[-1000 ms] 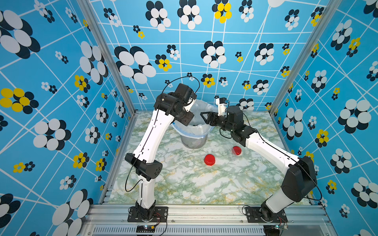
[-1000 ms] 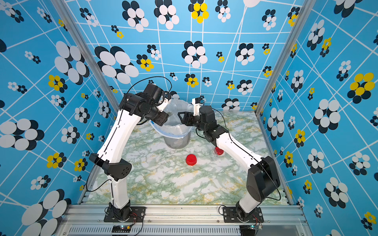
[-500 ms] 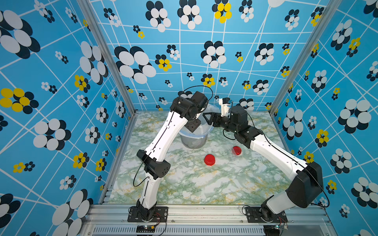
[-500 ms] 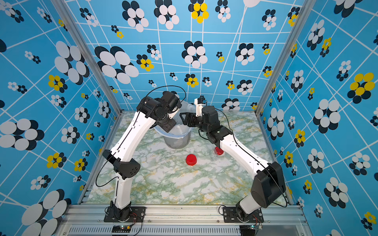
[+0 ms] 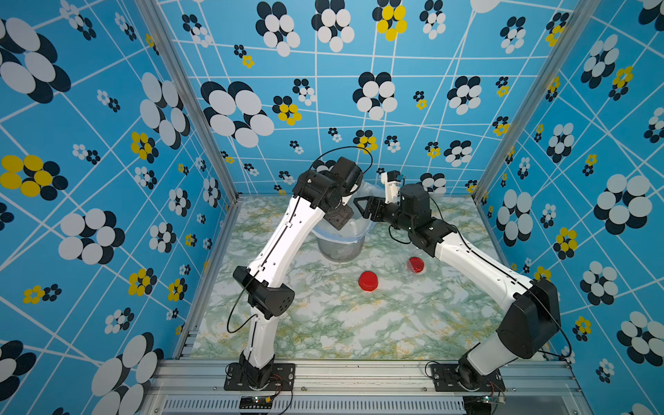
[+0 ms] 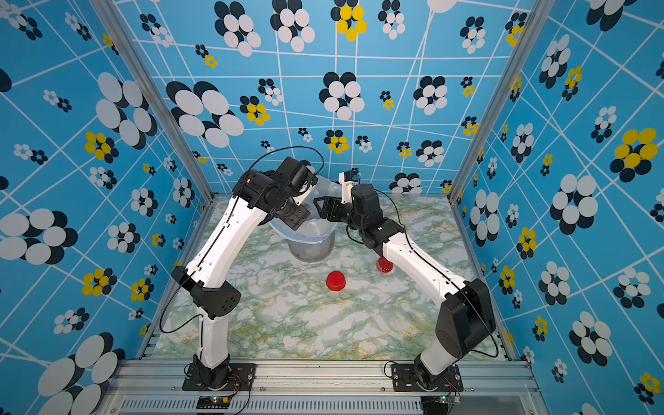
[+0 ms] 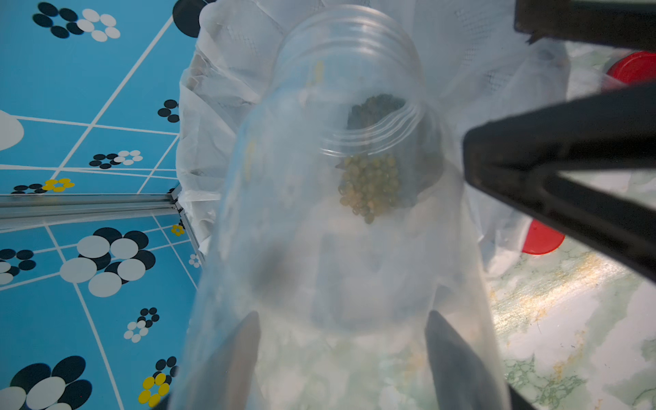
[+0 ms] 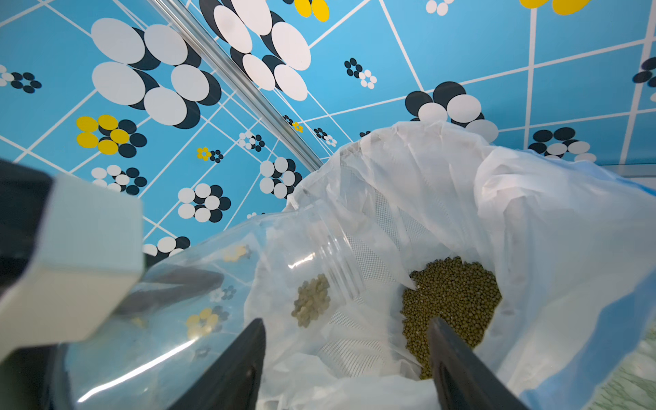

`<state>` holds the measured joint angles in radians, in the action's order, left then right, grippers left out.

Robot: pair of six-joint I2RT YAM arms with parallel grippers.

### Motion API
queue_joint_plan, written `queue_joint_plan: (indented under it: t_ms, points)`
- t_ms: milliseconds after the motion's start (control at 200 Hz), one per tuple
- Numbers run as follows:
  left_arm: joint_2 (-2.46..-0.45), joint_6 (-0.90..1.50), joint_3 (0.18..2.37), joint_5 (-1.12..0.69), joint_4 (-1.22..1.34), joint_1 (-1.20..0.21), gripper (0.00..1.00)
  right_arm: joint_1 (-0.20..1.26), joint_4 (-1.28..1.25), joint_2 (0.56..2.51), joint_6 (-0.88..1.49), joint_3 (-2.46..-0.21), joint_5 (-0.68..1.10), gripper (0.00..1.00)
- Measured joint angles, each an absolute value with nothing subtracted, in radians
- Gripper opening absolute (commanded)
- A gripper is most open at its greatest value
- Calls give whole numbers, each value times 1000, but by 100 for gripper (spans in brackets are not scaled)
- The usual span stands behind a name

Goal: Empty moldy mung beans from jars
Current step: Pour the moldy mung beans from the jar into the trash bin.

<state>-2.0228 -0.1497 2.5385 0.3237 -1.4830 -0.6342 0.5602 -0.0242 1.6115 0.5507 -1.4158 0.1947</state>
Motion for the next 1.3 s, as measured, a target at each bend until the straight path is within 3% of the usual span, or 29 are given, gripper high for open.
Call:
queue_joint_plan:
  t_ms: [390,1049,1299]
  points:
    - [-1913,-181,2344,331,-1345,-621,72,560,-2,1655,559,-1469,204,74]
    - [-1874,-188,2324,340,-1248,-615,78,570,46,1683,550,-1508,207,74]
    - [-1874,-187,2293,326,-1224,-613,72,582,75,1652,535,-1499,192,74]
